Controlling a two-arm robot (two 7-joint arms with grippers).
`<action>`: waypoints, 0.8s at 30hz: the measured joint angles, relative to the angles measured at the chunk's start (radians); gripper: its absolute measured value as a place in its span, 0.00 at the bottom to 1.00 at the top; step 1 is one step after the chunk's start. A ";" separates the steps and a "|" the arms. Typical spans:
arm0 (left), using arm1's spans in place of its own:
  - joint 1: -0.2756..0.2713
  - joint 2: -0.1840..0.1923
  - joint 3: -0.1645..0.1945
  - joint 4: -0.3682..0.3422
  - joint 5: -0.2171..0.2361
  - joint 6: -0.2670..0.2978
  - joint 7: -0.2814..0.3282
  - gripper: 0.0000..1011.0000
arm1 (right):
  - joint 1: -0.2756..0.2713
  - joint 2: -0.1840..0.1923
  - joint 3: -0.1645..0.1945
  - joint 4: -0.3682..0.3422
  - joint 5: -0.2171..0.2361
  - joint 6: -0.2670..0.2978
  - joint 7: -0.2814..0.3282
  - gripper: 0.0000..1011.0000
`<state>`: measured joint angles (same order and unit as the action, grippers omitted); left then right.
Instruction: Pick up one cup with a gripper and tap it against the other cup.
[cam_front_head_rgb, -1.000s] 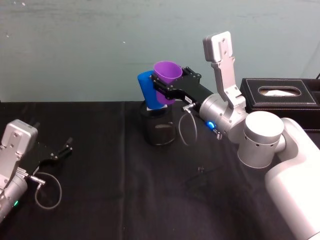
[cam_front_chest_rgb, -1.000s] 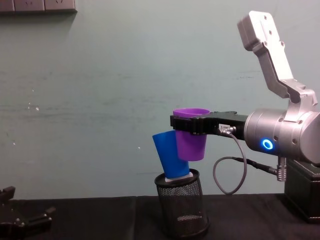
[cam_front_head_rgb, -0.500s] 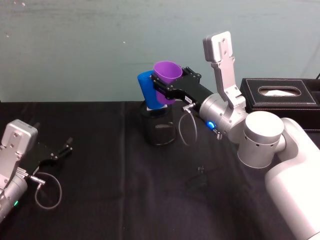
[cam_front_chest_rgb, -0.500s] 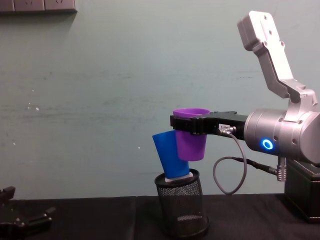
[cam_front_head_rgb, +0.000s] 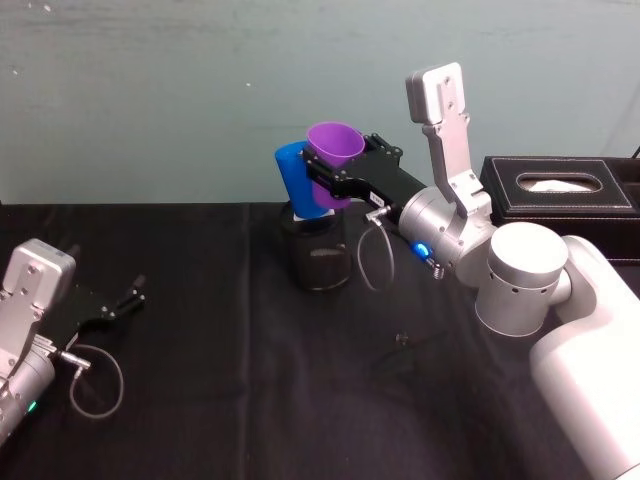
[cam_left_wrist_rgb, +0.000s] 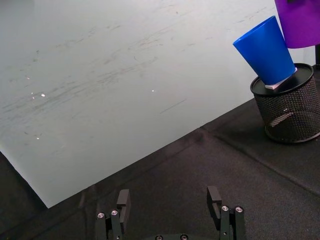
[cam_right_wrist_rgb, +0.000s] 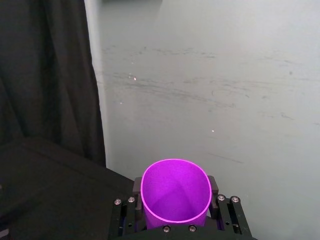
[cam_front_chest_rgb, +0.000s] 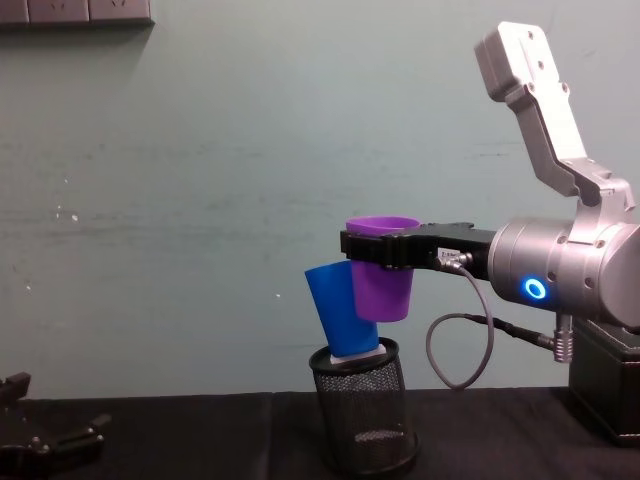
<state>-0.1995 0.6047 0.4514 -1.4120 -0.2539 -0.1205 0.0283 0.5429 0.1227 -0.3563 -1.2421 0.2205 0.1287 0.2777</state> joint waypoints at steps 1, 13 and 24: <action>0.000 0.000 0.000 0.000 0.000 0.000 0.000 0.99 | 0.000 0.000 0.000 0.000 0.000 0.000 0.000 0.72; 0.000 0.000 0.000 0.000 0.000 0.000 0.000 0.99 | 0.000 0.000 0.000 0.000 0.000 0.000 0.000 0.72; 0.000 0.000 0.000 0.000 0.000 0.000 0.000 0.99 | 0.000 0.000 0.000 0.000 0.000 0.000 0.000 0.72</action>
<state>-0.1995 0.6047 0.4514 -1.4120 -0.2539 -0.1205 0.0283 0.5428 0.1227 -0.3563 -1.2421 0.2205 0.1287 0.2777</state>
